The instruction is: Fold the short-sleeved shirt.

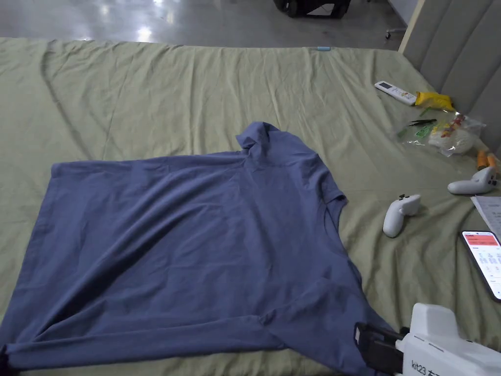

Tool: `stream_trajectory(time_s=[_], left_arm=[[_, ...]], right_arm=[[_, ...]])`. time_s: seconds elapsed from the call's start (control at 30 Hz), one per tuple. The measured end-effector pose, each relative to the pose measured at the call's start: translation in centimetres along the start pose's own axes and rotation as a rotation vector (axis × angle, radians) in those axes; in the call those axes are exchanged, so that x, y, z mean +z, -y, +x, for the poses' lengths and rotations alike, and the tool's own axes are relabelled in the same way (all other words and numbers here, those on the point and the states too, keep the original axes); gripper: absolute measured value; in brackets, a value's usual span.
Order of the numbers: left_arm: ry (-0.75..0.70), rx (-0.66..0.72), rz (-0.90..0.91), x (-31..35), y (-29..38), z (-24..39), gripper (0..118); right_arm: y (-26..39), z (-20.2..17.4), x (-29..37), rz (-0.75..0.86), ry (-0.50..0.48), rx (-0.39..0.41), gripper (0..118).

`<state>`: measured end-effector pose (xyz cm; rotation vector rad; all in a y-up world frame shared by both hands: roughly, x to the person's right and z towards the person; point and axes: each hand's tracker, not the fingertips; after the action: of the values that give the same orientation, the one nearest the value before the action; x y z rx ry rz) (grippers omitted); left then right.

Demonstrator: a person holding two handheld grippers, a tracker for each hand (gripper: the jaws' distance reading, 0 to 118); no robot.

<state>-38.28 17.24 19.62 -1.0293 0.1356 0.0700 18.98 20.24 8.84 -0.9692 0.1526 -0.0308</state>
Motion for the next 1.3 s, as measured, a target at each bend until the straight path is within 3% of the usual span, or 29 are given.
stream_trajectory(time_s=[0.1,0.13,0.2,0.23,0.47,0.67,0.8,1.07,1.1,1.13,1.17,1.2,1.23,1.3], left_arm=[[0.001,0.002,0.000,0.1,0.0,0.1,7],[0.002,0.005,0.000,0.1,0.0,0.0,7],[0.008,0.021,0.001,0.2,0.0,0.0,7],[0.009,0.026,0.003,0.3,0.1,0.1,7],[0.040,0.062,0.141,3.5,-0.2,0.2,6],[0.038,0.045,0.305,6.2,-7.1,-0.4,6],[0.020,0.036,0.319,3.5,-12.9,-1.9,6],[-0.050,0.133,0.163,-5.7,-20.2,-5.0,6],[-0.055,0.146,0.145,-6.6,-20.5,-5.4,10],[-0.078,0.160,0.140,-7.5,-20.7,-5.5,26],[-0.085,0.171,0.130,-8.3,-20.9,-5.8,47],[-0.073,0.183,0.135,-8.5,-20.8,-6.2,69],[-0.078,0.239,0.149,-8.3,-20.8,-6.6,82],[-0.059,0.275,0.204,-6.9,-21.1,-7.2,82]], right_arm=[[-0.3,0.3,-1.7,-0.078,-0.031,-0.053,69],[-0.3,0.3,-2.0,-0.091,-0.032,-0.057,54],[-0.2,0.2,-2.3,-0.089,-0.059,-0.078,10],[-0.1,0.1,-2.0,-0.090,-0.087,-0.092,6],[-1.7,-0.3,1.6,0.041,-0.097,-0.095,5],[-9.0,-1.3,1.1,0.174,-0.160,-0.096,5],[-15.2,-3.6,-1.4,0.205,-0.153,-0.073,6],[-22.0,-4.4,-12.3,0.063,-0.135,-0.186,6],[-22.0,-4.4,-13.3,0.059,-0.139,-0.202,6],[-22.0,-4.7,-14.4,0.042,-0.111,-0.206,16],[-22.1,-4.3,-15.9,0.020,-0.075,-0.193,37],[-22.1,-4.2,-16.5,-0.001,-0.062,-0.178,66],[-22.0,-4.0,-17.1,-0.023,-0.067,-0.173,86],[-21.9,-3.4,-16.8,0.004,-0.065,-0.184,82]])
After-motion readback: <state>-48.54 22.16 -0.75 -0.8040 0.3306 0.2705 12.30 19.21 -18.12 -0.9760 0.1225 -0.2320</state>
